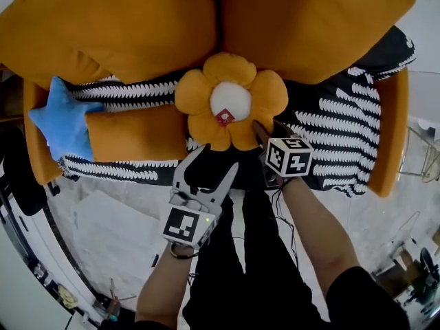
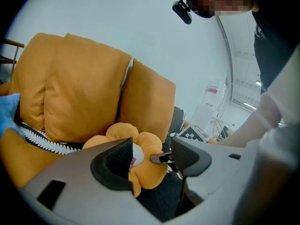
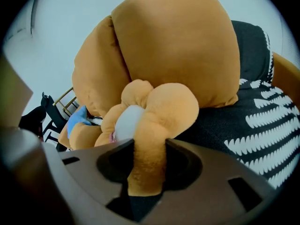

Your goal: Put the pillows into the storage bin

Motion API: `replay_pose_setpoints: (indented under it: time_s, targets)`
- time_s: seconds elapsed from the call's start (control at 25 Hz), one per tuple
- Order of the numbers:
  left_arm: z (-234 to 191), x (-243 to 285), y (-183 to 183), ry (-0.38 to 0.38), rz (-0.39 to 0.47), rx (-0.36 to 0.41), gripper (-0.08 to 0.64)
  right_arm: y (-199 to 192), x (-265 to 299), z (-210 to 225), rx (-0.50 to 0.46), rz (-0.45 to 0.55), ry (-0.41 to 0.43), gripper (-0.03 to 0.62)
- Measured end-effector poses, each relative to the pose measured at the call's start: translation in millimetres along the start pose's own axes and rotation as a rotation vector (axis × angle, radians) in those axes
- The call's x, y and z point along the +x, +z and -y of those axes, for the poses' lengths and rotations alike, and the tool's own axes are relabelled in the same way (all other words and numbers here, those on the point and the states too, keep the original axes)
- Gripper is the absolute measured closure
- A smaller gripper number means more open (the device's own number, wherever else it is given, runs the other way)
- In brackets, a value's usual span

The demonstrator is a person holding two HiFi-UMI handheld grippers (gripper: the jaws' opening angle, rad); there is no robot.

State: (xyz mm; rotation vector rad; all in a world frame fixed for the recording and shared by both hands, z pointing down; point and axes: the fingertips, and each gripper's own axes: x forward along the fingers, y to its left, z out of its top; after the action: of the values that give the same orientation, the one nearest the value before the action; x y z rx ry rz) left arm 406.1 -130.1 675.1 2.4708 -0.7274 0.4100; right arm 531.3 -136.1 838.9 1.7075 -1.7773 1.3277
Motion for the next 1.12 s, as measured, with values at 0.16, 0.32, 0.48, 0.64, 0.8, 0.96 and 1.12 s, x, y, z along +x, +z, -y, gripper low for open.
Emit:
replay_pose_setpoints:
  time_s: [0.16, 0.32, 0.48, 0.64, 0.8, 0.96, 1.12]
  targets:
    - [16, -20, 20, 0.002, 0.003, 0.018, 0.307, 21, -35, -13, -0.057, 0.034, -0.023, 0.457]
    - [28, -34, 48, -0.011, 0.033, 0.055, 0.307, 52, -74, -37, -0.225, 0.077, -0.029, 0.471]
    - [34, -44, 89, -0.014, 0.084, 0.084, 0.307, 95, -109, -57, -0.37, 0.137, -0.051, 0.477]
    - [47, -65, 124, -0.014, 0.119, 0.106, 0.307, 135, -157, -81, -0.398, 0.228, -0.043, 0.479]
    - [59, -89, 162, -0.006, 0.174, 0.137, 0.307, 175, -207, -117, -0.467, 0.322, -0.026, 0.479]
    - [70, -115, 203, 0.009, 0.225, 0.177, 0.307, 207, -251, -154, -0.55, 0.406, 0.004, 0.479]
    - [79, -143, 239, 0.026, 0.304, 0.203, 0.308, 224, -286, -190, -0.619, 0.459, 0.037, 0.477]
